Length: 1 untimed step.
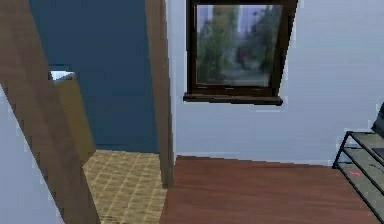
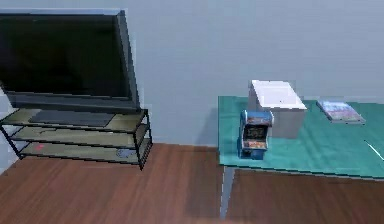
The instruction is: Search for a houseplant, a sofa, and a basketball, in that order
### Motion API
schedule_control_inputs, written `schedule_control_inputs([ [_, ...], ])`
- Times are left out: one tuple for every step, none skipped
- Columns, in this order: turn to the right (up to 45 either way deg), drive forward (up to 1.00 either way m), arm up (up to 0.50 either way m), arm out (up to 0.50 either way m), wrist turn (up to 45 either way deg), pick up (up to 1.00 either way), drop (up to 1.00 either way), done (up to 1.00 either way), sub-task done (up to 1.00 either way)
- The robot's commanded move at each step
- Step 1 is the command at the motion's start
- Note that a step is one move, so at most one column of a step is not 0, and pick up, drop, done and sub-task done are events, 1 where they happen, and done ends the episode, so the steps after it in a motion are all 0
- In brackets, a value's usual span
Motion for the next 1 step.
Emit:
schedule_control_inputs([
  [45.0, 0.00, 0.00, 0.00, 0.0, 0.00, 0.00, 0.00, 0.00],
])
